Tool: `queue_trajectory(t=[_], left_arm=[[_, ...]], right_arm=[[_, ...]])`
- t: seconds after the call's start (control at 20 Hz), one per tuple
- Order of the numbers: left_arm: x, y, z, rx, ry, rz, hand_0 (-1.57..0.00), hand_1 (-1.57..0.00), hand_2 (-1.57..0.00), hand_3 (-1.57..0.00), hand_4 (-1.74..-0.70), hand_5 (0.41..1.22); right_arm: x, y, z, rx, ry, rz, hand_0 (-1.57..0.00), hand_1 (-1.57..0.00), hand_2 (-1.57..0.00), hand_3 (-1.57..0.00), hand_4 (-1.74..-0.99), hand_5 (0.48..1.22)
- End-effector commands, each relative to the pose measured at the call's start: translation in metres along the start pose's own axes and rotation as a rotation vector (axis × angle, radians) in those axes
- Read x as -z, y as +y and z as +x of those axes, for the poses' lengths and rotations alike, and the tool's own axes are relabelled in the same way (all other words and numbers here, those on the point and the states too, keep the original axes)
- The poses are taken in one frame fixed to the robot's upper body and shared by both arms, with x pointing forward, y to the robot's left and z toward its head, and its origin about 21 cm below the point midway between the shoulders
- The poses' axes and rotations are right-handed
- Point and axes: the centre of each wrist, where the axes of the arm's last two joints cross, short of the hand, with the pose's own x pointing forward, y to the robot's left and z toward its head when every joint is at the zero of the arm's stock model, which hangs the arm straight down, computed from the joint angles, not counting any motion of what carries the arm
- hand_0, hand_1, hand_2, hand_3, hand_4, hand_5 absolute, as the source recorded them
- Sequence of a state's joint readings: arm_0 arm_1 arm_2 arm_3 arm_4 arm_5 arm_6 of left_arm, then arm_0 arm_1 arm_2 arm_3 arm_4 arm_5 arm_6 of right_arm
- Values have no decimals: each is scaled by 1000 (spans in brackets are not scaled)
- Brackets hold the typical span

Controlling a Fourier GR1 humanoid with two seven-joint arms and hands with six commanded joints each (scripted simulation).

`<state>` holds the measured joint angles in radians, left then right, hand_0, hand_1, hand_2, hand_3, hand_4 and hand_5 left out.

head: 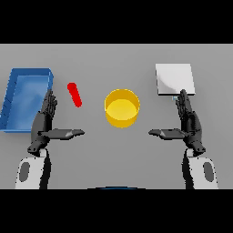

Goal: Pick up the red beaker and tilt it to pour out 1 green nut into yellow bowl. Pick up the yellow bowl and place it on the metallic measuring scale.

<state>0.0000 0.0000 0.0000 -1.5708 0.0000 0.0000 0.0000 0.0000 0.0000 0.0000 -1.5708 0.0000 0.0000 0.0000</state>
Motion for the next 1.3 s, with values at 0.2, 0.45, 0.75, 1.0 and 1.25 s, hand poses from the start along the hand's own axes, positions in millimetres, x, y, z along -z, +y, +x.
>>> queue_trajectory(t=[0.2,0.45,0.75,1.0,1.25], left_arm=[[-3,3,0,0,-2,1,1,1,1,1,-1202,677],[-24,5,11,131,-50,-80,1,1,1,1,-1201,674],[-26,0,17,164,-21,-89,1,1,1,1,-1173,653],[-10,-6,5,169,35,-91,1,1,1,1,-1193,658],[27,-8,-1,196,38,-70,1,1,1,1,-1211,659]], right_arm=[[3,7,0,2,2,2,1,1,1,1,-1177,572],[-10,3,7,-226,-74,48,1,1,1,1,-1190,579],[-12,5,8,-195,-72,77,1,1,1,1,-1244,597],[-11,0,11,-184,-106,94,1,1,1,1,-1292,624],[-6,-3,13,-180,-103,93,1,1,1,1,-1292,617]])
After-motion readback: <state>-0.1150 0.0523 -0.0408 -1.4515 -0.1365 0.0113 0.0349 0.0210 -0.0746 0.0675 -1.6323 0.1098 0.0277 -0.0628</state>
